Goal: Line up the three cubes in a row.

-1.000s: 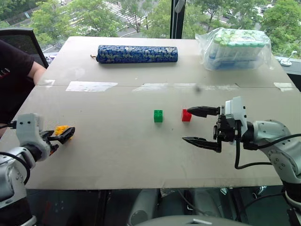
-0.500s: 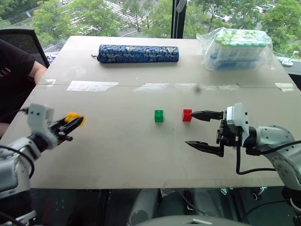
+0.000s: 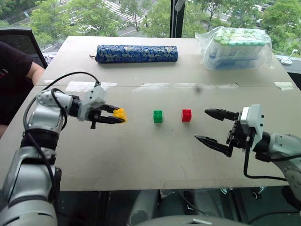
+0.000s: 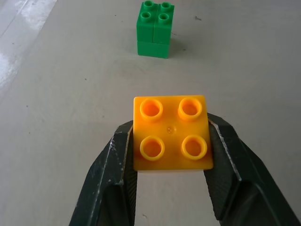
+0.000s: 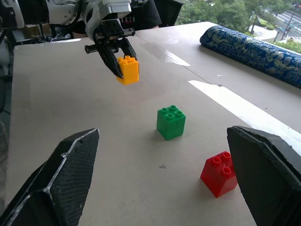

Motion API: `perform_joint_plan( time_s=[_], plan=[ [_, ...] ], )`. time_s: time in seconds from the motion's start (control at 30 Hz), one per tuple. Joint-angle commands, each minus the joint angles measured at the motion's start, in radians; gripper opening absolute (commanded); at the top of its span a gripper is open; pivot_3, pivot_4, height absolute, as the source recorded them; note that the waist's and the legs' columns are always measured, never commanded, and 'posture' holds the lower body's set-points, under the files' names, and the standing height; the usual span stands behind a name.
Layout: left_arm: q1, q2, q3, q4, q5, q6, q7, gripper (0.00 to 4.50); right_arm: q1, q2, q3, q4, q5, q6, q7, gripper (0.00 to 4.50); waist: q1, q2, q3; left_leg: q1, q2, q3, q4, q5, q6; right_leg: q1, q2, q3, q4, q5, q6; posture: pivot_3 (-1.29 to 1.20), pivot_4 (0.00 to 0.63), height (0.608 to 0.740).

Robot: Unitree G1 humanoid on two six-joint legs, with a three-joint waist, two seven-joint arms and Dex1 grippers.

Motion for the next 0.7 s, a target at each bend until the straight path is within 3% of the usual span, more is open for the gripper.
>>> perform_joint_plan(
  time_s=[0.03, 0.7],
  plan=[
    [-0.062, -0.024, -0.046, 0.117, 0.031, -0.101, -0.005, 1.31, 0.036, -0.016, -0.042, -0.068, 0.013, -0.002, -0.016, 4.50, -0.001, 0.000, 0.000, 0.000, 0.000, 0.000, 0.000, 0.000, 0.000, 0.000, 0.000, 0.000, 0.000, 0.000, 0.000, 0.00, 0.150, 0.740],
    [-0.227, -0.156, -0.025, 0.412, 0.191, -0.261, -0.002, 1.31, 0.122, -0.054, -0.113, -0.130, 0.061, 0.014, -0.053, 4.50, -0.001, -0.001, 0.000, -0.001, 0.000, -0.001, 0.005, 0.000, 0.001, 0.003, 0.001, -0.003, 0.001, 0.000, 0.001, 0.00, 0.150, 0.740]
  ],
)
